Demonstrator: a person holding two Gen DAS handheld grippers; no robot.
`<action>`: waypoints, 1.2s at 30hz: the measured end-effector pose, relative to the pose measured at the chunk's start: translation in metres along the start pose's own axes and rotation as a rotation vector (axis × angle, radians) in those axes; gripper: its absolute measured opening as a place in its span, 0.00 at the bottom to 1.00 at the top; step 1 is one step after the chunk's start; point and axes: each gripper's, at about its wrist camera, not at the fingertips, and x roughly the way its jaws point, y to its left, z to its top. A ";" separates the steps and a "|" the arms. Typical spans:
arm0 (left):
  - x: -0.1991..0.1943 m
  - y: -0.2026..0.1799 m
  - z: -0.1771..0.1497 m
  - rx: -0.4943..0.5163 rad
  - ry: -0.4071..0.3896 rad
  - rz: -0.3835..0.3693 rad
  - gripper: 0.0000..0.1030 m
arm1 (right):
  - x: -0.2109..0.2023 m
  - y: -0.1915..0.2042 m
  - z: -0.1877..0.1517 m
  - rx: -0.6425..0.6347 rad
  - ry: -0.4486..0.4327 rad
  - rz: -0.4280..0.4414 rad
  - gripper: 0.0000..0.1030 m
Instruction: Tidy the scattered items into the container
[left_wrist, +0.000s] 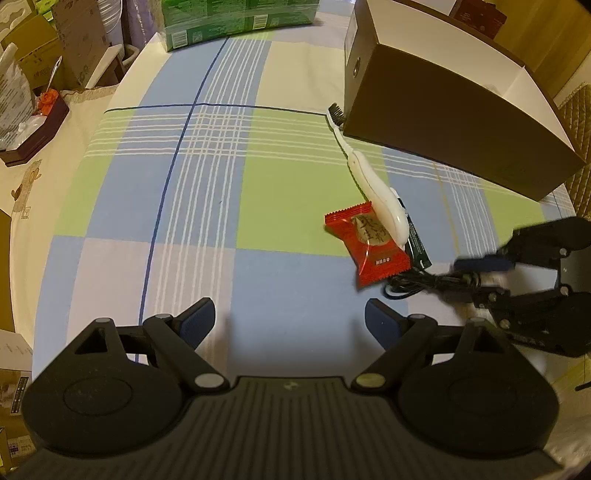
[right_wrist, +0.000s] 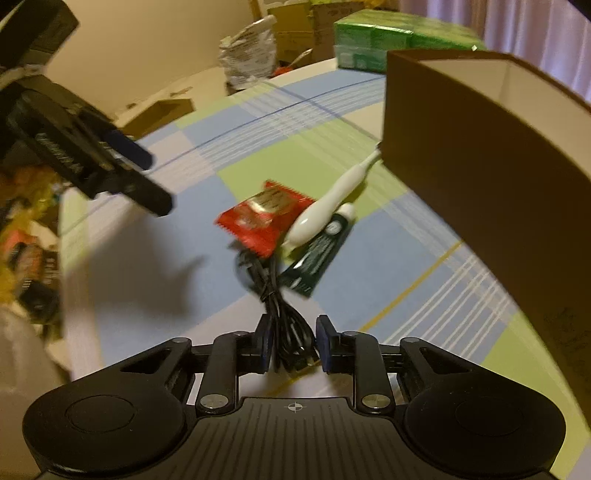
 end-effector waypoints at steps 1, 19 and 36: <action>0.000 -0.001 0.000 0.003 0.000 -0.001 0.83 | -0.002 0.001 -0.003 -0.015 0.011 0.008 0.26; 0.017 -0.037 0.013 0.102 -0.022 -0.075 0.78 | -0.064 -0.051 -0.069 0.433 -0.010 -0.254 0.33; 0.055 -0.045 0.037 0.100 -0.015 -0.098 0.38 | -0.065 -0.050 -0.063 0.479 -0.088 -0.297 0.95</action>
